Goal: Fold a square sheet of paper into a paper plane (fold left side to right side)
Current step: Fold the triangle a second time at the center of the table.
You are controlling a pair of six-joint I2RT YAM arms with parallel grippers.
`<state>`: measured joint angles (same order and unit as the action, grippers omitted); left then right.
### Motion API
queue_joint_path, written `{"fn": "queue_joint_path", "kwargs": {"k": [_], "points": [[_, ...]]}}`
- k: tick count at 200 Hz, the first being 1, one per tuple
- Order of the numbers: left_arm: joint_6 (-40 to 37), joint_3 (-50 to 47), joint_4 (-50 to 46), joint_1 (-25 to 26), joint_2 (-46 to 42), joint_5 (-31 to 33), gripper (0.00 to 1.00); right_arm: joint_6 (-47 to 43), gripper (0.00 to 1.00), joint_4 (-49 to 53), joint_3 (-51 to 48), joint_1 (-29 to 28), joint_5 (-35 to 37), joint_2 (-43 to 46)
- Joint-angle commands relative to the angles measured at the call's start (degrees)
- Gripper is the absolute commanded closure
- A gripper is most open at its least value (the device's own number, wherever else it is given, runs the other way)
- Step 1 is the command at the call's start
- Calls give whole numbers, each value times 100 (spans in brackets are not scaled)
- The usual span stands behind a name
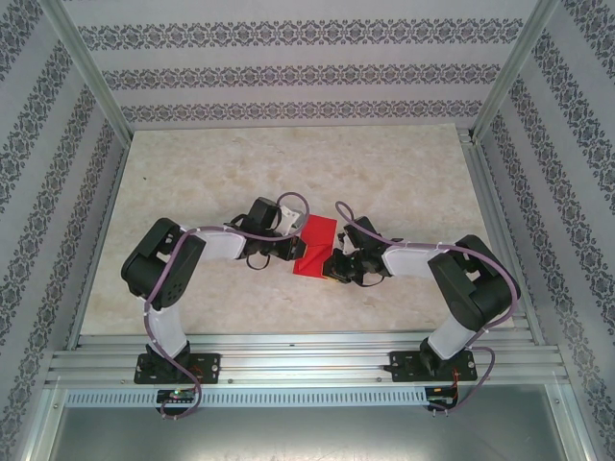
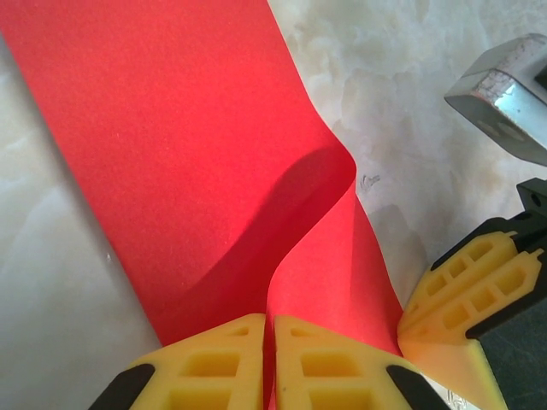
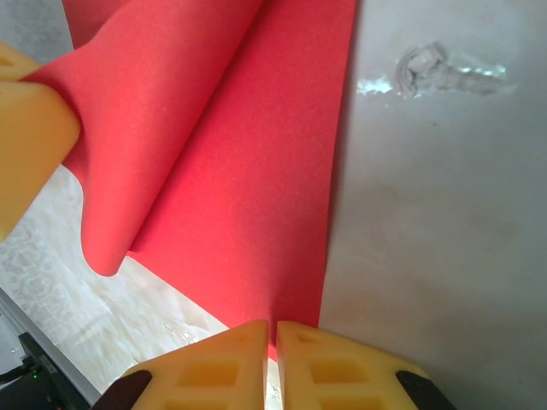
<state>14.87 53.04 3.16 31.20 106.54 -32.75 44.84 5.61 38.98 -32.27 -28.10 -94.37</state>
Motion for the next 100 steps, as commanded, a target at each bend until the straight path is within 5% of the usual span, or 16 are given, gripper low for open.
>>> {"fn": "queue_joint_path", "kwargs": {"k": [1, 100], "points": [[-209, 224, -52, -73, 149, -153, 88, -186, 87, 300, 48, -62, 314, -161], [-320, 398, -151, -155, 429, 30, 86, -248, 87, 388, 78, -77, 306, -202]]}}
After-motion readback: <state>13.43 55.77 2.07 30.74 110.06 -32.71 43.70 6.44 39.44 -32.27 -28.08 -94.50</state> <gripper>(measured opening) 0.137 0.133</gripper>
